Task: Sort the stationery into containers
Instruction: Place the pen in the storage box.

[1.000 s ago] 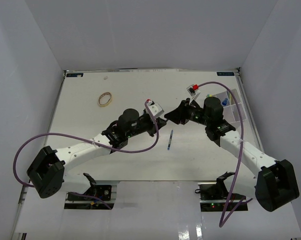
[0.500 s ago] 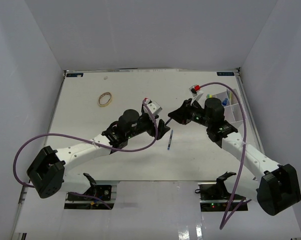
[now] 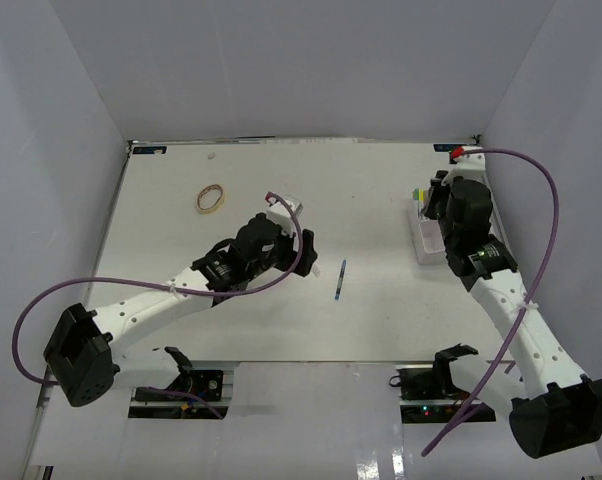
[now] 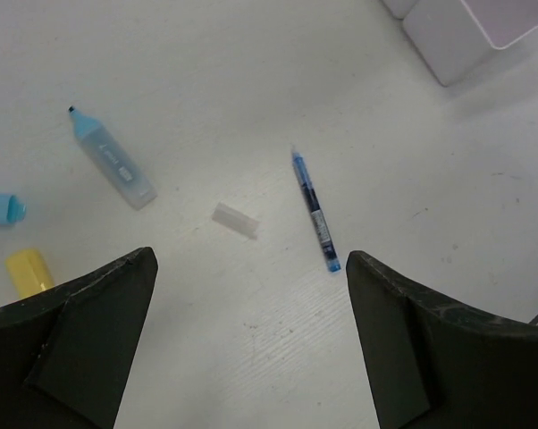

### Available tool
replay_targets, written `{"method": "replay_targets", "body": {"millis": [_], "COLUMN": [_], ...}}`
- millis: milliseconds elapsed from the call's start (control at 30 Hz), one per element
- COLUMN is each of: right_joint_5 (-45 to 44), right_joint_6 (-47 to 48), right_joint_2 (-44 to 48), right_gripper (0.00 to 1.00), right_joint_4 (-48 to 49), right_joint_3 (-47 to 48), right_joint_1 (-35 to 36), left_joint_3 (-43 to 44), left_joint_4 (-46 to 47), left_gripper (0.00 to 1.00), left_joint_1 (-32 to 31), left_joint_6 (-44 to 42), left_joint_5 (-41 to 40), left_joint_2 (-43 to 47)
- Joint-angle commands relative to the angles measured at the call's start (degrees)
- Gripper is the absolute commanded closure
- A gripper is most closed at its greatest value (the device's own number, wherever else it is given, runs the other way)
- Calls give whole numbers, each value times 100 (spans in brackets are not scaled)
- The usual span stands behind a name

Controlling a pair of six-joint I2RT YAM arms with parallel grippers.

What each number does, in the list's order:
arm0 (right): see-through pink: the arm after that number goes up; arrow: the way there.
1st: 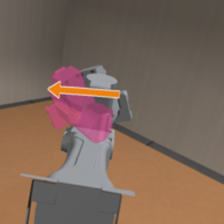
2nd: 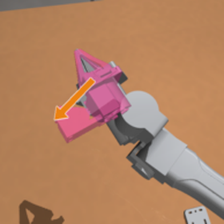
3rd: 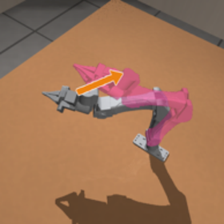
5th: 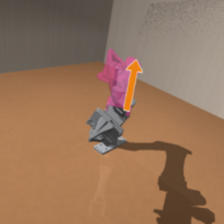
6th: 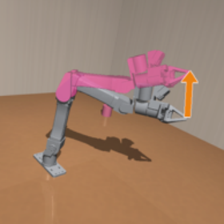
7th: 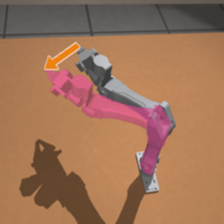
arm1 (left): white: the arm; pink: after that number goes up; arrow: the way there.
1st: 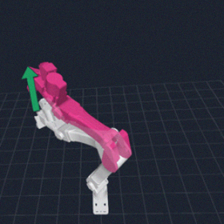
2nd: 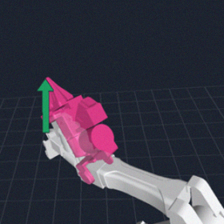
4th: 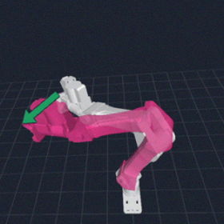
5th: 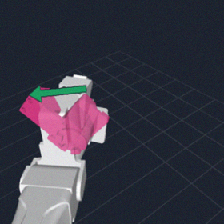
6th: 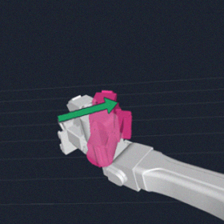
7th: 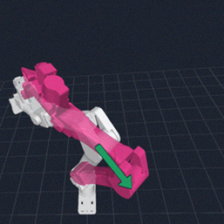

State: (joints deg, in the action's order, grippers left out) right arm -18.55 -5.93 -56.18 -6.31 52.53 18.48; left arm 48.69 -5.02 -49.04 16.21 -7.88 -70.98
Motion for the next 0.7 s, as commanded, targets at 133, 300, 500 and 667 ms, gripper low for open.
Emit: {"method": "replay_targets", "body": {"millis": [133, 300, 500, 667], "right_joint_5": [-1152, -1029, -475, -475], "right_joint_6": [313, 216, -39, -136], "right_joint_2": [-15, -191, -779, -1114], "right_gripper": [92, 92, 92, 80], "right_joint_4": [-169, -161, -152, -47], "right_joint_3": [389, 407, 354, 258], "right_joint_1": [-1327, -1777, -2340, -2410], "left_joint_3": [659, 590, 141, 71], "left_joint_4": [-1756, -2074, -1933, -1951], "left_gripper": [2, 2, 2, 2], "left_joint_1": [780, 1589, 1783, 1792], "left_joint_6": [752, 603, 585, 594], "left_joint_5": [-461, -21, 59, 23], "left_joint_2": [304, 550, 568, 541]}}
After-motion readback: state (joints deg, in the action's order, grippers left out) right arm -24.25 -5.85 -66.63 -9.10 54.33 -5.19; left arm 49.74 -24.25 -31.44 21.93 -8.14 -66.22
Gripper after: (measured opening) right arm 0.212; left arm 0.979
